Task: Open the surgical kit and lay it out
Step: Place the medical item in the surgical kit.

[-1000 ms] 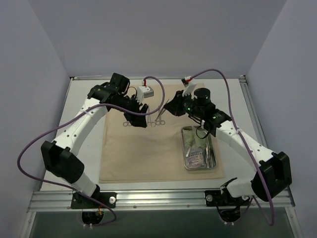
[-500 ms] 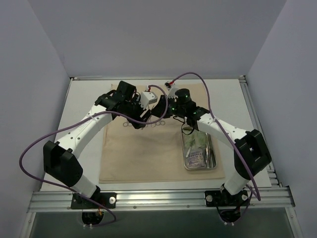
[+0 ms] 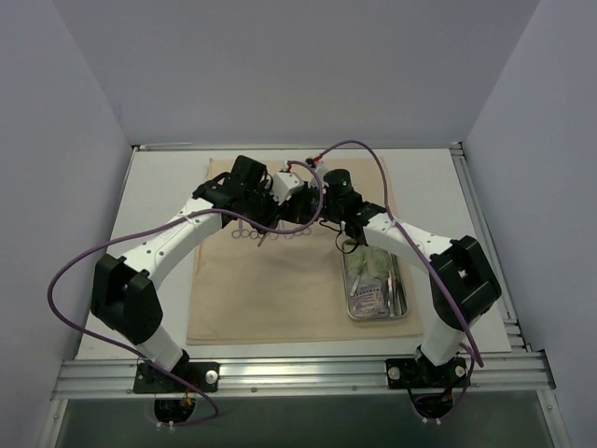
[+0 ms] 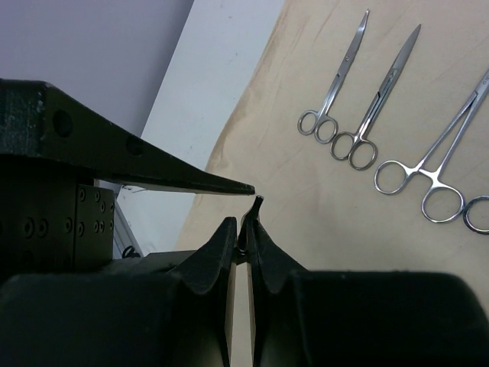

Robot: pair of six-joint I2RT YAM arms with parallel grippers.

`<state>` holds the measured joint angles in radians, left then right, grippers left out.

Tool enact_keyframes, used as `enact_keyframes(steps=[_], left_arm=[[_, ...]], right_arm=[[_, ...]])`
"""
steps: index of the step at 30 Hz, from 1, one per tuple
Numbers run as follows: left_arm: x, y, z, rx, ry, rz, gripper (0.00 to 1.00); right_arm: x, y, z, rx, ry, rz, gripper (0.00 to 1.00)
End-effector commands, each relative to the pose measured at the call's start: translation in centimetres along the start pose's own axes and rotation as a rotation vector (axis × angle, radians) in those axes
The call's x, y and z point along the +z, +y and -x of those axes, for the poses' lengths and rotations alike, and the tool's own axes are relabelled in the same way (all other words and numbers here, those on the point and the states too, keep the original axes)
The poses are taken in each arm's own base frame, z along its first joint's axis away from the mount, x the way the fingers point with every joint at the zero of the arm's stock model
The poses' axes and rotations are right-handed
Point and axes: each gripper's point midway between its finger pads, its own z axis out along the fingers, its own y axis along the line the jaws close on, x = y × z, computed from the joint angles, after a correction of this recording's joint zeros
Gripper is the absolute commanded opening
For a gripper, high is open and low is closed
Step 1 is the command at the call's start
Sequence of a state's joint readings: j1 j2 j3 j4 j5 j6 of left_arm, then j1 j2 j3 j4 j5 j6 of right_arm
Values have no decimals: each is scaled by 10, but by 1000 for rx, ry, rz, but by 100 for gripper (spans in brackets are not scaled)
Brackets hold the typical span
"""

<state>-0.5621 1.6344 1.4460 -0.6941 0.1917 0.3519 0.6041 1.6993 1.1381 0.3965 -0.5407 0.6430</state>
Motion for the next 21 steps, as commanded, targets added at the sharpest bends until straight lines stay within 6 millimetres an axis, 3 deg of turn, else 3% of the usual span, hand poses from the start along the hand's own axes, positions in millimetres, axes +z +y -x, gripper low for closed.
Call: enact_keyframes(steps=[1,8,12,13,16,17,19,20,21], left_arm=[[7,0,6,-1,-35,0,46],[15,-3,-2,-14,-13,-15,40],[16,-5,-4,-20,-8,-23,24],[16,-6,-6,-28,-2,-31,15],[18,-10,-12,-47,27,-52,3],[19,-11,-15,-61,41,-54,2],[22,-12,-27,-87,89,-60,2],[23,-11,-34,-112,112,-56,2],[23,-11,-40,-134,135,-56,2]], right_arm=[[-3,31,22,-43,-54,90,0],[-4,31,22,-48,-53,85,0],[-4,31,23,-48,-51,84,0],[-3,31,22,-48,-49,83,0],[-1,26,20,-39,-38,70,0],[1,22,18,-33,-31,56,0],[5,14,16,-28,-17,20,14],[5,12,15,-24,-12,6,29],[6,9,15,-22,-11,-11,36]])
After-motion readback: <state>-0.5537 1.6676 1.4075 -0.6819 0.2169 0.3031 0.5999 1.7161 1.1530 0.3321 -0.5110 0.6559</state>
